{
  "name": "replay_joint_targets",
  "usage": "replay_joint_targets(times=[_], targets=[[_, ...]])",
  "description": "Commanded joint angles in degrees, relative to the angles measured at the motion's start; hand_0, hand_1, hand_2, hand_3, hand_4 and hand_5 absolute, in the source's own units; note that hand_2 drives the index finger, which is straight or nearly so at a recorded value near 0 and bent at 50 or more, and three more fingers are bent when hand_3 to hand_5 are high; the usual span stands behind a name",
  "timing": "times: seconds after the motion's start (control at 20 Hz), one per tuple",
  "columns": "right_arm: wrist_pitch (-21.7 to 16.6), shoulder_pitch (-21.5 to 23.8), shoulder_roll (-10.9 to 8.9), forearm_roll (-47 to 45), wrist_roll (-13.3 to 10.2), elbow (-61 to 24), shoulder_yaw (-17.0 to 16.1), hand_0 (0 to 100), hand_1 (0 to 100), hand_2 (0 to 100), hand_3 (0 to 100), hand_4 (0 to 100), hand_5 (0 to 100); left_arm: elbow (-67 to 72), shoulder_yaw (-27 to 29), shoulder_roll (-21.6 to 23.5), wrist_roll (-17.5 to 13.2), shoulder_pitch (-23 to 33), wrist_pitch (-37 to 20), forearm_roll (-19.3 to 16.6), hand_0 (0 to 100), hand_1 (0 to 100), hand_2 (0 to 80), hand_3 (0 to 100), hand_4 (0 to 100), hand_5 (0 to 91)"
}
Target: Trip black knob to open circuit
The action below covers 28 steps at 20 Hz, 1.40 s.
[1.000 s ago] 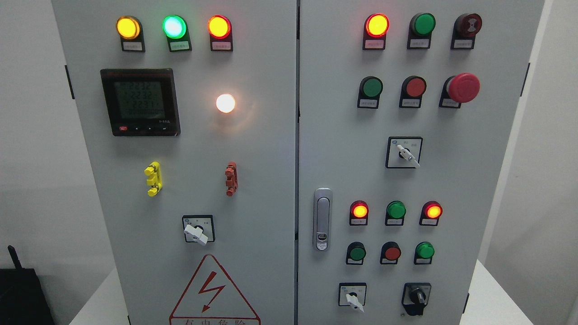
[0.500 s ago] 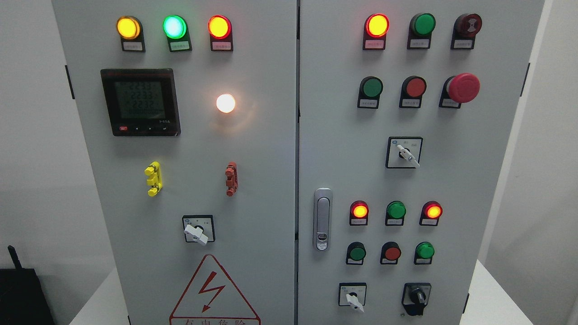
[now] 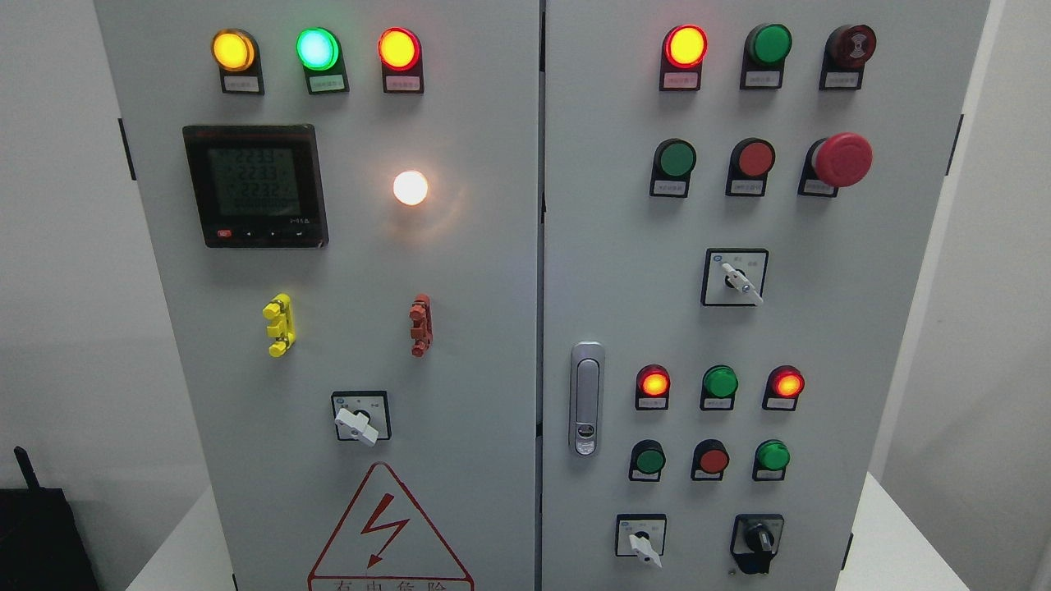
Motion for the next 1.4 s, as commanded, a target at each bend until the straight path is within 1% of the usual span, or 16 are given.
replay_joint_targets(times=[0.0, 0.45, 0.6, 0.75, 0.85, 0.9, 0.95, 1.0, 1.05, 1.1, 1.15, 1.2, 1.3, 1.35], targets=[[-0.01, 1.74, 0.37, -0.02, -0.68, -15.3, -0.32, 0, 0, 0, 0, 0, 13, 0.0, 0.0, 0.0, -0.01, 0.0, 0.07, -1.32, 12, 39, 0.0, 0, 0, 0.0], [0.08, 4.81, 0.45, -0.02, -0.94, -26.99, 0.38, 0, 0, 0, 3, 0, 15, 0.0, 0.0, 0.0, -0.01, 0.0, 0.07, -1.32, 12, 39, 0.0, 0, 0, 0.0], [0.16, 4.82, 0.45, -0.02, -2.34, -29.45, 0.9, 0, 0, 0, 4, 0, 17, 0.0, 0.0, 0.0, -0.01, 0.0, 0.07, -1.32, 12, 39, 0.0, 0, 0, 0.0], [0.25, 5.17, 0.37, -0.02, -2.52, -32.09, 1.17, 0, 0, 0, 7, 0, 19, 0.0, 0.0, 0.0, -0.01, 0.0, 0.07, -1.32, 12, 39, 0.0, 0, 0, 0.0], [0.51, 5.17, 0.37, -0.02, -2.52, -34.02, 1.17, 0, 0, 0, 12, 9, 23, 0.0, 0.0, 0.0, -0.01, 0.0, -0.02, -1.32, 12, 39, 0.0, 0, 0, 0.0], [0.51, 5.17, 0.37, -0.02, -2.52, -34.72, 1.26, 0, 0, 0, 13, 11, 23, 0.0, 0.0, 0.0, -0.01, 0.0, 0.07, -1.32, 12, 39, 0.0, 0, 0, 0.0], [0.51, 5.17, 0.37, -0.02, -2.61, -35.6, 1.26, 0, 0, 0, 18, 17, 26, 0.0, 0.0, 0.0, -0.01, 0.0, 0.07, -1.32, 12, 39, 0.0, 0, 0, 0.0], [0.6, 5.25, 0.37, -0.02, -2.61, -36.65, 1.26, 0, 0, 0, 24, 24, 29, 0.0, 0.0, 0.0, -0.01, 0.0, -0.02, -1.32, 12, 39, 0.0, 0, 0, 0.0], [0.69, 5.34, 0.37, -0.02, -2.61, -37.62, 1.26, 0, 0, 0, 27, 26, 30, 0.0, 0.0, 0.0, -0.01, 0.0, -0.02, -1.32, 12, 39, 0.0, 0, 0, 0.0], [0.78, 5.52, 0.37, -0.02, -2.61, -38.5, 1.26, 0, 0, 0, 33, 30, 33, 0.0, 0.0, 0.0, -0.01, 0.0, 0.07, -1.32, 12, 39, 0.0, 0, 0, 0.0], [0.78, 5.61, 0.37, -0.02, -2.61, -39.38, 1.34, 0, 0, 0, 37, 34, 35, 0.0, 0.0, 0.0, -0.01, 0.0, -0.02, -1.32, 12, 39, 0.0, 0, 0, 0.0], [0.87, 5.61, 0.37, -0.02, -2.61, -40.09, 1.35, 0, 0, 0, 39, 35, 36, 0.0, 0.0, 0.0, -0.01, 0.0, 0.07, -1.32, 12, 39, 0.0, 0, 0, 0.0], [1.83, 5.52, 0.28, -0.02, -2.61, -41.58, 1.35, 0, 0, 0, 49, 42, 43, 0.0, 0.0, 0.0, -0.01, 0.0, -0.02, -1.32, 12, 39, 0.0, 0, 0, 0.0], [2.18, 5.43, 0.28, -0.02, -2.61, -42.2, 1.43, 0, 0, 0, 51, 43, 44, 0.0, 0.0, 0.0, -0.01, 0.0, -0.02, -1.32, 12, 39, 0.0, 0, 0, 0.0]])
